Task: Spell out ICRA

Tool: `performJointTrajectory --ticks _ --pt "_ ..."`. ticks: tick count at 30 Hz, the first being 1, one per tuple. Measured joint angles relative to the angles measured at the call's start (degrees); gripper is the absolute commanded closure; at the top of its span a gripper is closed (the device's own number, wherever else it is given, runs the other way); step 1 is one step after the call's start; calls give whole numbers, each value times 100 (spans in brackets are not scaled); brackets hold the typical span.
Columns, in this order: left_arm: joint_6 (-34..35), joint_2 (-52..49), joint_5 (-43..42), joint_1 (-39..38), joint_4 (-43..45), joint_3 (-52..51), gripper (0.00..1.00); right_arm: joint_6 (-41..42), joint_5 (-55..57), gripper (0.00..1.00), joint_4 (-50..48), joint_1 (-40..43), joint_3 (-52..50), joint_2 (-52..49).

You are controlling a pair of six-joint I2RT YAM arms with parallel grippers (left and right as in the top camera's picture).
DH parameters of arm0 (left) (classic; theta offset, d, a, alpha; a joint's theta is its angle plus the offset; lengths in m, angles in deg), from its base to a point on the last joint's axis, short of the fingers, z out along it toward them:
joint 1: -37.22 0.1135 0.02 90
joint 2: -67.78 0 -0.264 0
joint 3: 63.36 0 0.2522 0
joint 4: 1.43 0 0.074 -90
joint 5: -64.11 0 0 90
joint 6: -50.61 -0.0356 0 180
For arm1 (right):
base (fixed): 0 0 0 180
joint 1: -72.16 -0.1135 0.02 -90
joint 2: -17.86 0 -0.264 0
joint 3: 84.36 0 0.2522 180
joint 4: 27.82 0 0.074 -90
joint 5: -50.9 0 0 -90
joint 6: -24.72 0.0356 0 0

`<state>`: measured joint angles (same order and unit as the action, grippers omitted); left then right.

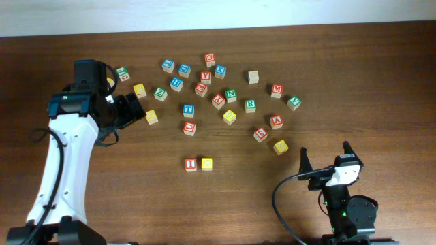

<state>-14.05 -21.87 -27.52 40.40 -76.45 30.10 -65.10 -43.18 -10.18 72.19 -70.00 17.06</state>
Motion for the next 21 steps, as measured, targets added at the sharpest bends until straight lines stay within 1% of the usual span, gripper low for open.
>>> performJointTrajectory --ticks 2,4,6,7,8,9,10,12,13,15,16,18,19,20,21 --pt "0 0 0 0 0 0 1 24 -15 2 -33 0 0 0" --pt "0 0 4 0 -2 0 1 339 -308 2 -337 0 0 -4" --pt "2 0 15 0 -2 0 1 1534 -1526 2 -713 0 0 -4" --pt "0 0 15 0 -2 0 1 2124 -2039 2 -765 0 0 -7" --pt "2 0 17 0 -2 0 1 2852 -2409 2 -1060 0 0 -7" --pt "2 0 15 0 -7 0 1 3473 -2614 2 -1473 0 -2 -9" --pt "2 0 20 0 4 0 1 4081 -2708 2 -2367 0 0 -35" --pt "2 0 15 0 -4 0 1 4511 -2594 2 -3746 0 15 -17" --pt "2 0 17 0 -4 0 1 4760 -2277 2 -4345 0 79 13" --pt "2 0 17 0 0 0 1 4900 -1832 2 -4229 0 306 2" --pt "2 0 17 0 -4 0 1 4795 -1694 2 -4033 0 590 -85" --pt "2 -4 17 0 -2 0 1 4269 -1561 2 -3362 0 1685 -516" --pt "2 -4 17 0 0 0 1 3654 -1650 2 -2485 0 2623 -1062" --pt "2 -7 17 0 13 0 1 3377 -1714 2 -1991 0 3130 -1394" --pt "2 -7 20 0 4 2 1 2977 -1875 2 -1091 2 3821 -1862"
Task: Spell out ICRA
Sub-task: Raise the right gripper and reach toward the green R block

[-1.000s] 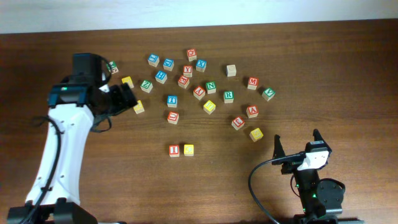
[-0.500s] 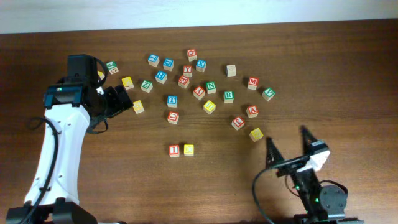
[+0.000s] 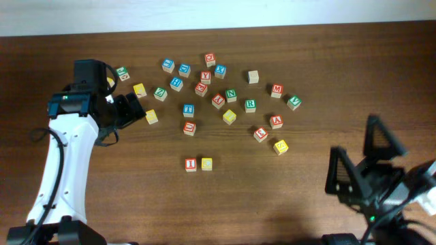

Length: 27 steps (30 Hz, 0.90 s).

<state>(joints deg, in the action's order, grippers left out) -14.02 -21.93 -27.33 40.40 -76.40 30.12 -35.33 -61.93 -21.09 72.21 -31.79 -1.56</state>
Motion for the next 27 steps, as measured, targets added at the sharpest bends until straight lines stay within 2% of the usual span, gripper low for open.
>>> performJointTrajectory --ticks 3,6,9,12,16,21,25,27 --pt "2 -20 -2 0 -20 -2 1 -1228 -450 2 2280 2 1956 -1963" --pt "4 -24 0 0 -4 -2 1 -1974 -562 2 4079 -299 3541 -3901" --pt "20 -31 -2 0 -13 -2 1 -2194 -444 2 4872 -931 4382 -5187" --pt "20 -31 -2 0 -9 -2 1 -2312 -205 2 5250 -1508 4758 -6564" --pt "20 -31 -2 0 -7 -2 1 -2308 -179 2 5359 -1587 4763 -7291" --pt "20 -31 -2 0 -9 -2 1 -2310 -579 2 5344 -1587 4765 -7322" --pt "20 -31 -2 0 -9 -2 1 -2310 -210 0 5268 -1587 4765 -7335" --pt "20 -31 -2 0 -9 -2 1 -2085 254 10 5222 -1587 4789 -7493"
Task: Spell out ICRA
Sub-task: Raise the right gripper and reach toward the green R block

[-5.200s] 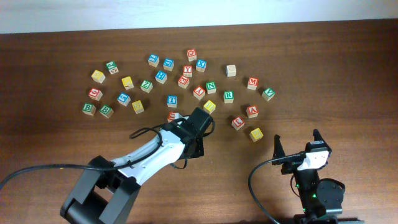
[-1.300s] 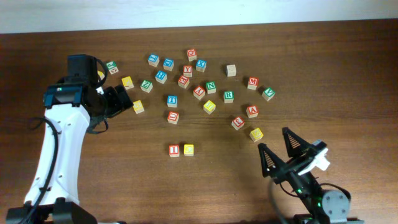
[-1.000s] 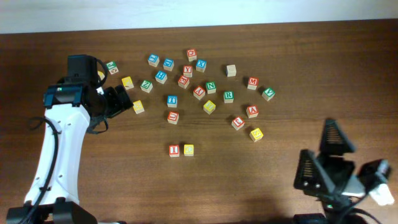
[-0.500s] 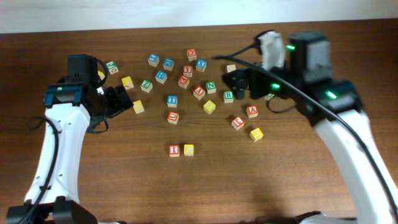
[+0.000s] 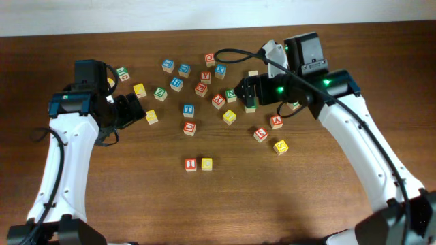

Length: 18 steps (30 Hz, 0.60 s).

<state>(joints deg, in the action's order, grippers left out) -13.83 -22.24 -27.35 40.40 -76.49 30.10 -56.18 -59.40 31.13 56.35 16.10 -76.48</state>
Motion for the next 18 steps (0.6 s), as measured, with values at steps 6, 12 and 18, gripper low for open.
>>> performJointTrajectory --ticks 6,12,18 --pt "0 0 0 0 0 0 1 444 782 24 -299 0 20 -1294" --pt "0 0 0 0 0 0 1 448 1064 24 -302 -81 20 -2107" --pt "0 0 0 0 0 0 1 748 2173 33 -516 -573 20 -2302"
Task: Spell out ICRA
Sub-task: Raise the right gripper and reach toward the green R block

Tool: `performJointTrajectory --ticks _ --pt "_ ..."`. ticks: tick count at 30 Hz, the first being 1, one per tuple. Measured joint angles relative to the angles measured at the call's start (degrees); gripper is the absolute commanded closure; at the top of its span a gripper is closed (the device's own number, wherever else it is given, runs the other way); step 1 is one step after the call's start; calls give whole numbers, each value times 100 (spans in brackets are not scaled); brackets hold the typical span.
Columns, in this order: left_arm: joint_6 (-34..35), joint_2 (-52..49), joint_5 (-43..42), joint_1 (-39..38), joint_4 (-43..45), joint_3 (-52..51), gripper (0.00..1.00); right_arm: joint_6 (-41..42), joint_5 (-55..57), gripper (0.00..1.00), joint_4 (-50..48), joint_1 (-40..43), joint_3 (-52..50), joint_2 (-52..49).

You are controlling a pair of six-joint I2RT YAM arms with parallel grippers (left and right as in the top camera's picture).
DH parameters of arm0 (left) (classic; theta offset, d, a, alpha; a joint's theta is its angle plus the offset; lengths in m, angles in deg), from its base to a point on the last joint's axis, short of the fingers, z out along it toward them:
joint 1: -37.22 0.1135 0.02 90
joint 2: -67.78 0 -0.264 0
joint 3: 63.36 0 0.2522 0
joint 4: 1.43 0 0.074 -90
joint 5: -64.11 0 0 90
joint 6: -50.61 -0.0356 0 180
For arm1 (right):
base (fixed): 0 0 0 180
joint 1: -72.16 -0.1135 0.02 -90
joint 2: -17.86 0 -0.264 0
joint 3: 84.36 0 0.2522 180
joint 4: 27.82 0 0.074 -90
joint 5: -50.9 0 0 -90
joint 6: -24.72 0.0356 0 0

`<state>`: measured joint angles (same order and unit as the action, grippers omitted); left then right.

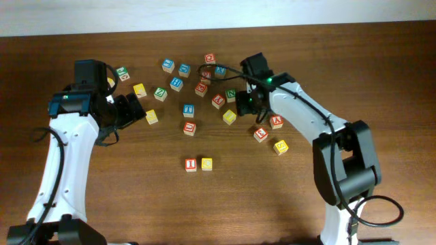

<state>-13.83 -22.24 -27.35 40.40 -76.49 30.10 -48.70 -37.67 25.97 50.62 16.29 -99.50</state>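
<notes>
A red I block (191,164) and a yellow C block (206,163) sit side by side at the table's front middle. The red A block (276,122) lies right of the scatter of letter blocks. My right gripper (249,103) points down at the spot between the green N block (231,94) and the A block. It covers what lies under it, and its jaws cannot be made out. My left gripper (135,109) rests at the left, open and holding nothing, just left of a yellow block (151,117).
Several more letter blocks are scattered at the back middle, among them a blue T (189,109), a red U (189,127) and a yellow block (229,117). A red block (261,134) and a yellow block (281,146) lie near the right forearm.
My right arm has folded in and its gripper now sits lower over the blocks, hiding the green R block that showed beside it before. The left arm and the other blocks have not moved.
At first my right arm stood parked at the front right, with I and C placed side by side. It then rose blurred at the right edge, then stretched out over the block scatter. Now its gripper is down at the green R block's spot.
</notes>
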Motion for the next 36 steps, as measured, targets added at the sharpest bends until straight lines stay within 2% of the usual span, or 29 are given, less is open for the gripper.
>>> performJointTrajectory --ticks 2,4,7,8,9,18,22,26,33,36 --pt "0 0 0 0 2 0 1 96 133 36 -131 -33 0 -114" --pt "0 0 0 0 0 0 1 157 210 44 -203 -33 0 -236" --pt "0 0 0 0 0 0 1 173 260 46 -269 -33 0 -282" --pt "0 0 0 0 0 0 1 179 267 57 -284 -33 0 -282" --pt "0 0 0 0 0 0 1 181 267 60 -286 -33 0 -282" --pt "0 0 0 0 0 0 1 -72 264 59 -535 -33 0 -413" --pt "0 0 0 0 0 0 1 -101 264 73 -636 -31 0 -413" --pt "0 0 0 0 0 0 1 -138 264 78 -632 -31 0 -413" --pt "0 0 0 0 0 0 1 -138 264 79 -531 -33 9 -391" --pt "0 0 0 0 2 0 1 -136 262 78 -129 -33 7 149"
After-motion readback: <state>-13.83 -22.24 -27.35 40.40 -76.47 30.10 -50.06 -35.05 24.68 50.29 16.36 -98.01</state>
